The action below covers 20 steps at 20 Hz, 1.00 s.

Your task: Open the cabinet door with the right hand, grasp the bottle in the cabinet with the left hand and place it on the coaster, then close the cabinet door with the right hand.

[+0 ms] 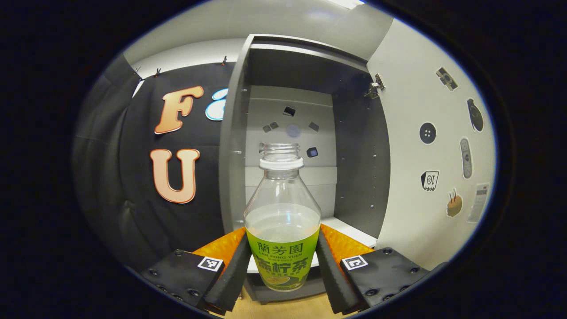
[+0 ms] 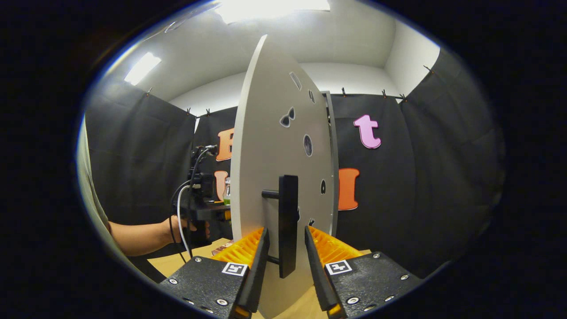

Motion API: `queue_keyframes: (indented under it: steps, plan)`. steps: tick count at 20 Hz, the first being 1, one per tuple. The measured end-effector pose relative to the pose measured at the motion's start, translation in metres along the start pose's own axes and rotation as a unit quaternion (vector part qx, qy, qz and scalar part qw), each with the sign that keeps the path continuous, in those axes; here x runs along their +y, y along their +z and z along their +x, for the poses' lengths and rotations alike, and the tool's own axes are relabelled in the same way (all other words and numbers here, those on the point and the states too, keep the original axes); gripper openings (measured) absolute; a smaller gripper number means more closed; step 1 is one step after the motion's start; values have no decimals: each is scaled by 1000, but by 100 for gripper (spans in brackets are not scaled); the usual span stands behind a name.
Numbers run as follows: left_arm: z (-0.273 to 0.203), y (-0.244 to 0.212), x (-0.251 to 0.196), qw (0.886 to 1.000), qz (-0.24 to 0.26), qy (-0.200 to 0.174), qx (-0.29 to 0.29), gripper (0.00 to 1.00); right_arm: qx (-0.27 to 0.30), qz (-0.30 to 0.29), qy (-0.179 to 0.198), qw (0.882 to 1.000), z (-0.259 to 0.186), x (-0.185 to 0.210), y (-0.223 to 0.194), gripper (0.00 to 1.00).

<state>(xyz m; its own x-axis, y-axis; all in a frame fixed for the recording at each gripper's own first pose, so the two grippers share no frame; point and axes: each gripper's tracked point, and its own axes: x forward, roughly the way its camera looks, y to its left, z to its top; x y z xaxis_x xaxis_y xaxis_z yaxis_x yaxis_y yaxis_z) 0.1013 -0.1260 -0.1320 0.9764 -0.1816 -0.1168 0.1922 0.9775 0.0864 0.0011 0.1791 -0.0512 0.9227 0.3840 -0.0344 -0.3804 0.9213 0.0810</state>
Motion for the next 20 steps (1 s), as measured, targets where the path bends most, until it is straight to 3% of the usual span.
queue_keyframes:
  steps: [2,3,7,13,20]
  plan:
    - [-15,-11,10,1000,2,12,-2,80,4,-23,-1,1000,1,-3,-1,58]
    - [-23,-17,14,1000,9,16,-5,80,10,-34,-7,999,3,-8,-2,55]
    - [-53,-49,31,999,30,36,4,83,26,-39,3,999,9,-6,-9,62]
    - [-85,-85,65,997,15,79,13,82,19,-23,7,1000,7,-7,-4,64]
    - [-113,-141,74,992,58,106,44,80,29,-30,8,999,10,-14,0,66]
